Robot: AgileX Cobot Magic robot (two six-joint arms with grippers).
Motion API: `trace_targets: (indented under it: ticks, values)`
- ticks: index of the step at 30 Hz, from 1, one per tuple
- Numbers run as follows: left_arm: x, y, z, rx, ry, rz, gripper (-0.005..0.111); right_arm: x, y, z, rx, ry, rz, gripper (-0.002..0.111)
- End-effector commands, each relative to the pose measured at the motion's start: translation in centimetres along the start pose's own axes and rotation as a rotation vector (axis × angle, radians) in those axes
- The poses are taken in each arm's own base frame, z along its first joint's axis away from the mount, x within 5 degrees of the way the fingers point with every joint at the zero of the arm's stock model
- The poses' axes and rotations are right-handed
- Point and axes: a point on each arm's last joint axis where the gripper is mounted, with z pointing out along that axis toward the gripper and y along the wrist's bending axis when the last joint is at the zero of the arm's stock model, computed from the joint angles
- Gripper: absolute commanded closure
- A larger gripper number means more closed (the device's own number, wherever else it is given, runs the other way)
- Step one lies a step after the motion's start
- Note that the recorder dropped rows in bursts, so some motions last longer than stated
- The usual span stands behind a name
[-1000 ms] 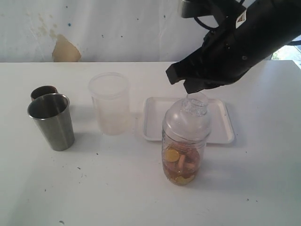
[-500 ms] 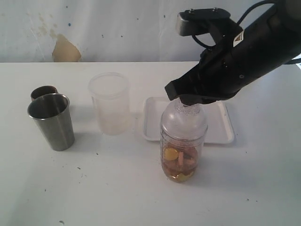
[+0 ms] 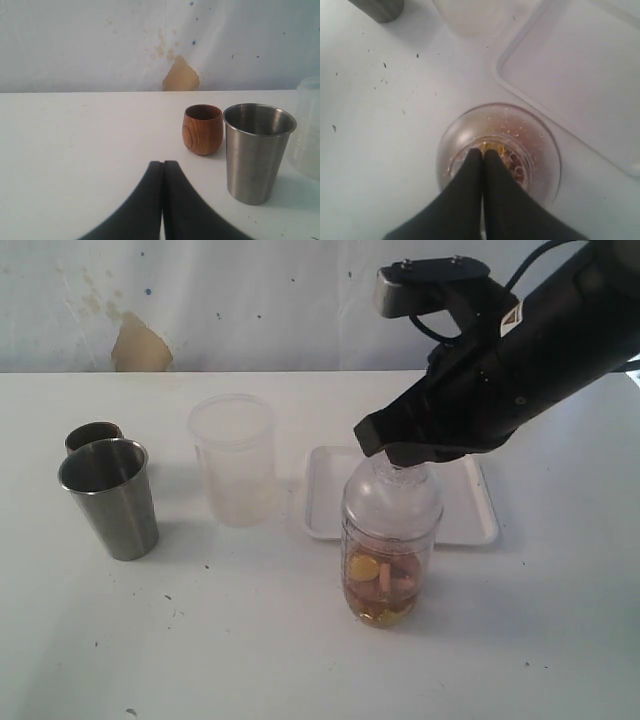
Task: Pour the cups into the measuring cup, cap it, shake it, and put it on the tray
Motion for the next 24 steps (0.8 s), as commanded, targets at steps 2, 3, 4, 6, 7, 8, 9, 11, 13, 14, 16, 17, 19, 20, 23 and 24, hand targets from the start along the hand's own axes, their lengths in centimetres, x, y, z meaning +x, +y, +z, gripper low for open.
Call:
trace_targets:
  ticks: [2,3,4,6,7,8,9,11,13,14,16,17,19,20,23,24]
  values:
    - [0.0,0.0,0.0,0.004,-0.012,-0.009,0.107,-0.6,0.3,-1.7,0.005,-0.048,-0.029,0.108]
    - [0.0,0.0,0.0,0.004,-0.012,-0.009,0.107,-0.6,0.4,-1.7,0.005,-0.05,-0.03,0.108]
    - [0.0,0.0,0.0,0.004,-0.012,-0.009,0.107,-0.7,0.4,-1.8,0.005,-0.052,-0.03,0.108]
    - [0.0,0.0,0.0,0.004,-0.012,-0.009,0.107,-0.7,0.4,-1.8,0.003,-0.057,-0.028,0.108]
    - [0.0,0.0,0.0,0.004,-0.012,-0.009,0.107,-0.6,0.4,-1.7,-0.001,-0.052,-0.024,0.108]
    - [0.0,0.0,0.0,0.004,-0.012,-0.009,0.107,-0.5,0.4,-1.5,0.0,-0.046,-0.023,0.108]
    - [0.0,0.0,0.0,0.004,-0.012,-0.009,0.107,-0.3,0.3,-1.4,-0.001,-0.038,-0.021,0.108]
    - [0.0,0.0,0.0,0.004,-0.012,-0.009,0.107,0.3,0.1,-0.6,0.002,-0.003,-0.018,0.108]
    - [0.0,0.0,0.0,0.004,-0.012,-0.009,0.107,0.7,-0.1,-0.2,0.013,0.017,-0.023,0.108]
    - [0.0,0.0,0.0,0.004,-0.012,-0.009,0.107,0.8,-0.1,-0.2,0.015,0.018,-0.024,0.108]
    - [0.0,0.0,0.0,0.004,-0.012,-0.009,0.107,0.6,-0.1,-0.3,0.017,-0.002,-0.024,0.108]
    - [0.0,0.0,0.0,0.004,-0.012,-0.009,0.107,0.5,-0.1,-0.4,0.02,-0.019,-0.024,0.108]
    - [0.0,0.0,0.0,0.004,-0.012,-0.009,0.107,0.3,-0.1,-0.5,0.029,-0.045,-0.029,0.108]
    - [0.0,0.0,0.0,0.004,-0.012,-0.009,0.107,0.2,-0.1,-0.5,0.029,-0.049,-0.029,0.108]
    - [0.0,0.0,0.0,0.004,-0.012,-0.009,0.107,-1.0,0.1,-1.7,0.034,-0.103,-0.071,0.108]
    - [0.0,0.0,0.0,0.004,-0.012,-0.009,0.107,-1.4,0.3,-2.4,0.033,-0.117,-0.098,0.107]
